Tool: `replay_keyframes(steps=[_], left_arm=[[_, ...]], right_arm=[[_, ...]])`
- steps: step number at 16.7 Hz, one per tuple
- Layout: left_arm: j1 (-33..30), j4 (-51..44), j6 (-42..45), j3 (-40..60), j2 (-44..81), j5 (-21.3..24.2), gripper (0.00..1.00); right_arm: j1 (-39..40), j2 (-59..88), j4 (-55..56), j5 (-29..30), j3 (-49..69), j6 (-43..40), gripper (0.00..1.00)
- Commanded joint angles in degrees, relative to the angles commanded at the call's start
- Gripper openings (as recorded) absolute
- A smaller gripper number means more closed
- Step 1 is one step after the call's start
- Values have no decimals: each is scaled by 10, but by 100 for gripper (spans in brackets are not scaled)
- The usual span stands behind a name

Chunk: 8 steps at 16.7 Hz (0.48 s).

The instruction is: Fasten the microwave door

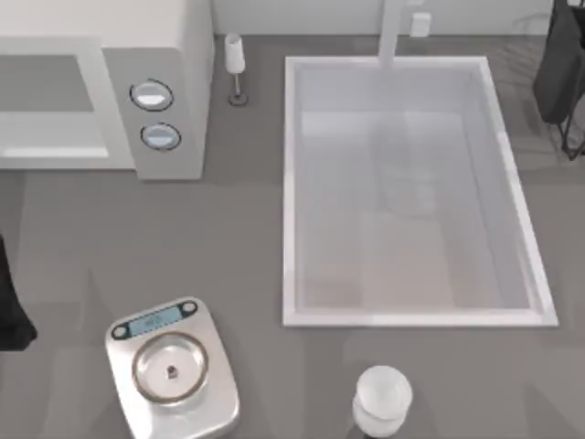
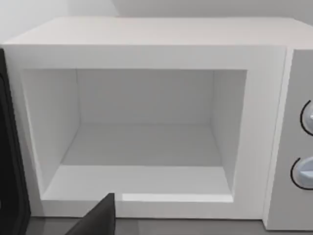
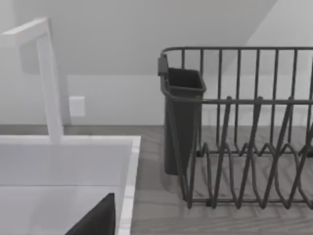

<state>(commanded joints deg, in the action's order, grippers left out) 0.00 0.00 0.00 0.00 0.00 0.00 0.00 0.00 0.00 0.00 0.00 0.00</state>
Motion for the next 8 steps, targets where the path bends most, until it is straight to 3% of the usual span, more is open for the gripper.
replay_keyframes(steps=[1, 8], left_arm=[[0, 0, 0, 0, 0, 0, 100], [0, 0, 0, 0, 0, 0, 47]], right_arm=[[0, 0, 0, 0, 0, 0, 100], [0, 0, 0, 0, 0, 0, 100]])
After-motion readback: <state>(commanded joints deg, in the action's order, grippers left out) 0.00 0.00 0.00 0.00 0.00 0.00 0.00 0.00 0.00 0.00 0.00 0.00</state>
